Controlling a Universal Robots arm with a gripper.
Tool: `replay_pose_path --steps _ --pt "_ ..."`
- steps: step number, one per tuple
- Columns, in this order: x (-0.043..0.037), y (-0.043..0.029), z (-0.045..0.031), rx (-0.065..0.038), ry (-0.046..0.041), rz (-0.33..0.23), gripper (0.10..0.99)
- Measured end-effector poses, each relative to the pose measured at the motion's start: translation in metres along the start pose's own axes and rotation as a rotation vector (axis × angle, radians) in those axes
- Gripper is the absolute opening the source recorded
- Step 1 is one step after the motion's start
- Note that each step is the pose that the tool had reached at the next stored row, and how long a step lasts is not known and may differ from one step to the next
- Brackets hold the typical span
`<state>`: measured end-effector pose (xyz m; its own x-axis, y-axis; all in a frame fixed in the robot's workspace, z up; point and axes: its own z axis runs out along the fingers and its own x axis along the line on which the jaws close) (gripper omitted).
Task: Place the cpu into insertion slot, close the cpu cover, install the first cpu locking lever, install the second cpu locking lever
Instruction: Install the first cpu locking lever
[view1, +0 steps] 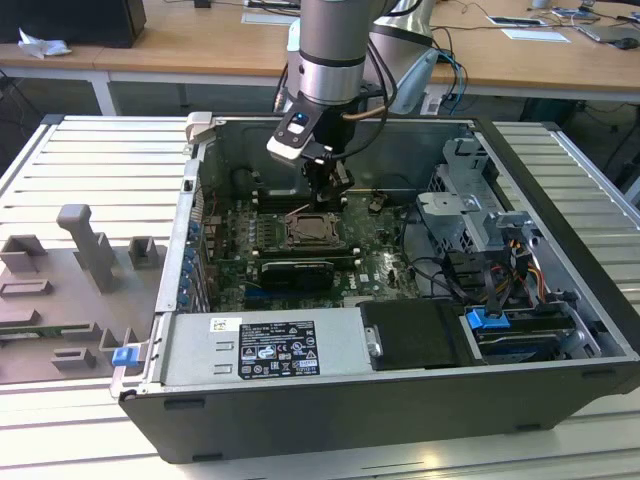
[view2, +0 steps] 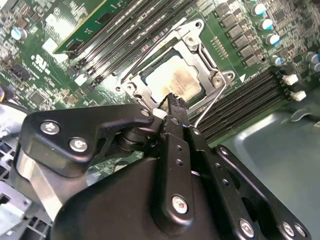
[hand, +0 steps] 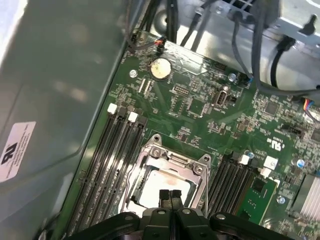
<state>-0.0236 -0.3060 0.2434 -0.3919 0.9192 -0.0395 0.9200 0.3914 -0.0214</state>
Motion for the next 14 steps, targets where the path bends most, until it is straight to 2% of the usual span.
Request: replay_pose_path --steps 9,14 --pt "0.0005 -0.0011 0.0002 -0.004 -0.0015 -0.092 0.106" --pt "0.0006 -0.0014 0.0005 -0.008 -0.0036 -0.192 0.106"
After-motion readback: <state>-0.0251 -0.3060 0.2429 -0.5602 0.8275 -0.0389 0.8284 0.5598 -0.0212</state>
